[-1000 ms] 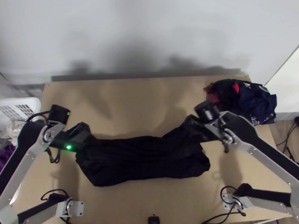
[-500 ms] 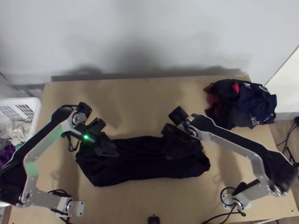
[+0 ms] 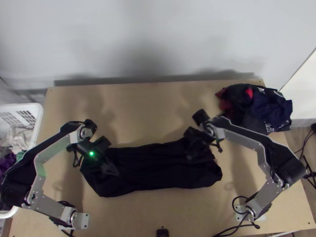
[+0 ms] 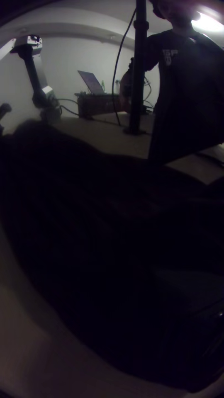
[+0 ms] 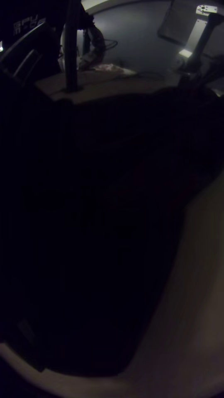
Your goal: Fold the t-shirt
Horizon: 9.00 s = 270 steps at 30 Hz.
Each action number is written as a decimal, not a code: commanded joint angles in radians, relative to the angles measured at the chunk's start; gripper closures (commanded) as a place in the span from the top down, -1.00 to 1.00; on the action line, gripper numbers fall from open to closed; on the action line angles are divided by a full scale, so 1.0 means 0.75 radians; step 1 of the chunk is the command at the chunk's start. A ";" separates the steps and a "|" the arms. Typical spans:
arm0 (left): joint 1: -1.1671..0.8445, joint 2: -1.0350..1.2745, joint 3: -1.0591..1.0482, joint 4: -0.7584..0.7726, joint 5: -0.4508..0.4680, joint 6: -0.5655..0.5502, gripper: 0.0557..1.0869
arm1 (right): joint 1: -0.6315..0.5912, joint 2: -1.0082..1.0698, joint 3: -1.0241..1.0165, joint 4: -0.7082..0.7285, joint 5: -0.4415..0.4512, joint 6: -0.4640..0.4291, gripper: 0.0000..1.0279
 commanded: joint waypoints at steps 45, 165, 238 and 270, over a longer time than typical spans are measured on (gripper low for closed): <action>-1.115 -1.151 -0.399 0.276 -1.335 -0.328 0.90 | 0.082 -0.293 -0.003 -0.167 0.026 -0.102 -0.95; -1.002 -1.460 -0.675 1.137 -1.151 0.589 -0.92 | 0.289 -0.181 -0.175 0.166 0.024 0.200 -0.95; -1.127 0.101 0.790 0.299 -0.630 0.613 0.91 | -0.809 -1.212 -0.345 -0.172 -0.119 0.180 -0.95; -0.677 0.115 0.438 0.391 -0.006 -0.526 -0.72 | 0.232 -0.745 -0.189 -0.155 -0.150 0.104 -0.95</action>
